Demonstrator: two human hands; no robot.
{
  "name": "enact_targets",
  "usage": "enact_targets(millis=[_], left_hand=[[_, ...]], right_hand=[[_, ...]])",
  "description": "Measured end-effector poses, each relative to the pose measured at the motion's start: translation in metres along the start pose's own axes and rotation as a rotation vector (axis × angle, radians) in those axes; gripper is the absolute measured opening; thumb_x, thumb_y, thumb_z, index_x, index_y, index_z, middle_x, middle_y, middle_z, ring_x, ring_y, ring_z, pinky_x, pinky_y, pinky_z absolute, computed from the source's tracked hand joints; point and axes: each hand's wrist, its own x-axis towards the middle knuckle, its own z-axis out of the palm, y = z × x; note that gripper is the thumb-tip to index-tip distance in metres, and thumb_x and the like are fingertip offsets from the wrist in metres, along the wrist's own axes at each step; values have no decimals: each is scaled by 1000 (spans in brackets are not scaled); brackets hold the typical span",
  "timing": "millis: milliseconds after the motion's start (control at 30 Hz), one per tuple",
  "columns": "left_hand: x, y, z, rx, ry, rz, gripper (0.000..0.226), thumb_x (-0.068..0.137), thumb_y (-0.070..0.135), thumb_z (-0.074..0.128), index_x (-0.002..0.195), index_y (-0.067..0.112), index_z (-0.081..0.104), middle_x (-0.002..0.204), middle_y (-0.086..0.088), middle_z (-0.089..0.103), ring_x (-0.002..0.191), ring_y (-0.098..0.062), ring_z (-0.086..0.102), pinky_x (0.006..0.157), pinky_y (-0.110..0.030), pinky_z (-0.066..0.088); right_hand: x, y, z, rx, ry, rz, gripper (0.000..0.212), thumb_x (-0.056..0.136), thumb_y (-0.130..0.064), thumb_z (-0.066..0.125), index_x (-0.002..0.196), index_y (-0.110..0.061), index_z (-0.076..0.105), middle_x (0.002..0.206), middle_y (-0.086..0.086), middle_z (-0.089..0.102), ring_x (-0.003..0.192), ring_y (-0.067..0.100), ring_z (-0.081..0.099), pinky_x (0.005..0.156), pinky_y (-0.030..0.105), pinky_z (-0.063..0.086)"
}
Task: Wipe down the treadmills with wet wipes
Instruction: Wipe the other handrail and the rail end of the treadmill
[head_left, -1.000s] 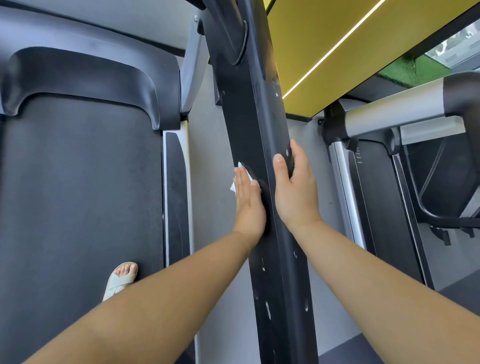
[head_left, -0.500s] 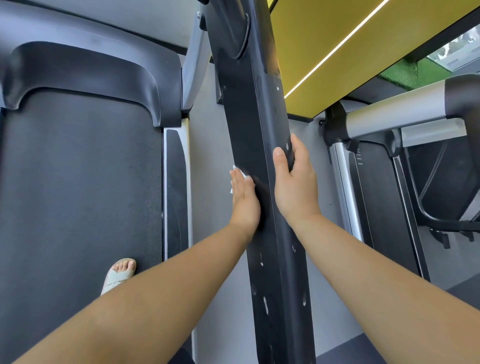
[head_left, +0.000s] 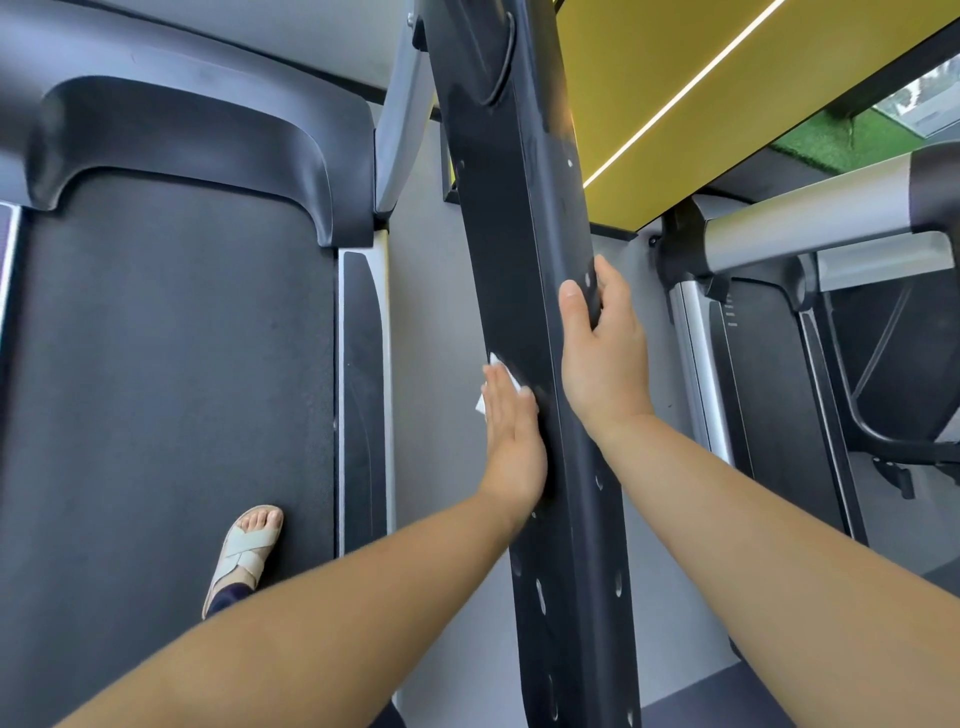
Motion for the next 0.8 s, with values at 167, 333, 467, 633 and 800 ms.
enact_targets(millis=[167, 333, 467, 633, 800], left_hand=[[-28, -14, 8, 10, -43, 35, 49, 104, 33, 12, 145, 33, -16, 148, 28, -20, 137, 12, -18, 118, -26, -8], [3, 11, 2, 63, -17, 170, 50, 105, 32, 13, 147, 30, -14, 147, 28, -19, 137, 11, -17, 117, -23, -8], [-10, -1, 4, 111, -51, 269, 49, 104, 32, 13, 143, 32, -16, 147, 30, -22, 136, 14, -19, 114, -15, -10], [-35, -15, 7, 176, -110, 303, 50, 98, 37, 12, 138, 35, -19, 142, 34, -25, 133, 16, -23, 108, -6, -12], [-4, 9, 2, 210, -49, 370, 52, 99, 36, 12, 143, 29, -16, 146, 28, -22, 136, 12, -21, 110, -9, -12]], right_hand=[[-1, 0, 0, 0, -2, 6, 51, 99, -41, 40, 147, -24, 31, 147, -9, 41, 133, 9, 38, 105, 23, 31], [0, 0, 0, 0, -1, 11, 51, 100, -41, 39, 147, -25, 31, 148, -9, 40, 134, 8, 37, 102, 19, 28], [0, 0, 0, -6, -3, 10, 51, 100, -41, 39, 147, -25, 30, 148, -9, 39, 134, 8, 36, 98, 17, 26], [0, 0, -1, 0, -5, 13, 51, 100, -41, 39, 147, -24, 31, 148, -9, 39, 134, 9, 36, 97, 16, 25], [0, 1, 0, 3, 8, 16, 51, 99, -41, 41, 146, -25, 32, 147, -10, 40, 134, 7, 37, 96, 14, 25]])
